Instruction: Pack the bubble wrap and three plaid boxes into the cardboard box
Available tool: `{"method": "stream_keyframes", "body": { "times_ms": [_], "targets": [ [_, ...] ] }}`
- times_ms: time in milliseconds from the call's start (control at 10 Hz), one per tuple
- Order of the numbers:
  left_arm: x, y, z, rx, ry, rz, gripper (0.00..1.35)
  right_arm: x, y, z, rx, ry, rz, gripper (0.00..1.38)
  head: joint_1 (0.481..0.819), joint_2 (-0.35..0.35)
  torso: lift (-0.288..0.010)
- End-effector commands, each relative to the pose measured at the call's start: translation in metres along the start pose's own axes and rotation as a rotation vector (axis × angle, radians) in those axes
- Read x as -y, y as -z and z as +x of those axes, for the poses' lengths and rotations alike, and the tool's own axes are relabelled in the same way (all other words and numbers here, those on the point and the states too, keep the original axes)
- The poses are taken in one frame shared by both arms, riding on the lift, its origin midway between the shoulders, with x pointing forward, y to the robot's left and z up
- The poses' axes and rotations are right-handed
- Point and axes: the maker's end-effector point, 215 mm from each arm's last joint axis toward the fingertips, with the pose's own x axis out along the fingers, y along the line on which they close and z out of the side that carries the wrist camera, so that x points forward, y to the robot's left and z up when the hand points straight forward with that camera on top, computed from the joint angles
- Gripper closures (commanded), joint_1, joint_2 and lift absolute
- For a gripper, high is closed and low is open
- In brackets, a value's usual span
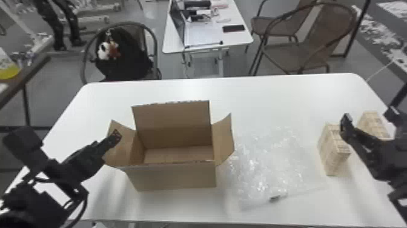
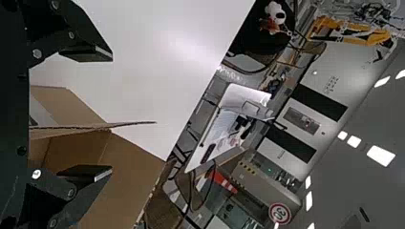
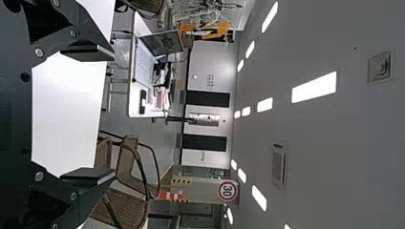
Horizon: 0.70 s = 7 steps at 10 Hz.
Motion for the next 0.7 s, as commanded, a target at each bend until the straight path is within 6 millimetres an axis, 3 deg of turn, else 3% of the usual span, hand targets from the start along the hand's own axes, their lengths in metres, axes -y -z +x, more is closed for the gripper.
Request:
{"method": "stream_keyframes", "body": {
  "times_ms": [0,200,500,600],
  "targets": [
    [0.003,-0.001,0.001,0.007,-0.003,0.016,1.07,0.000,0.000,0.000,0.000,-0.001,0.000,0.41,0.695,0.121,-0.148],
    [0.004,-0.008,0.002,0.044,-0.008,0.035,1.22,0.000,0.002,-0.001,-0.004,0.000,0.003,0.41,0.695,0.120,-0.148],
    [0.004,-0.006,0.001,0.044,-0.008,0.036,1.22,0.001,0.007,-0.002,-0.007,0.002,0.002,0.41,0.695,0.121,-0.148],
    [0.003,-0.007,0.001,0.049,-0.011,0.036,1.22,0.001,0.017,-0.004,-0.022,0.005,0.015,0.42,0.695,0.121,-0.148]
  ]
}}
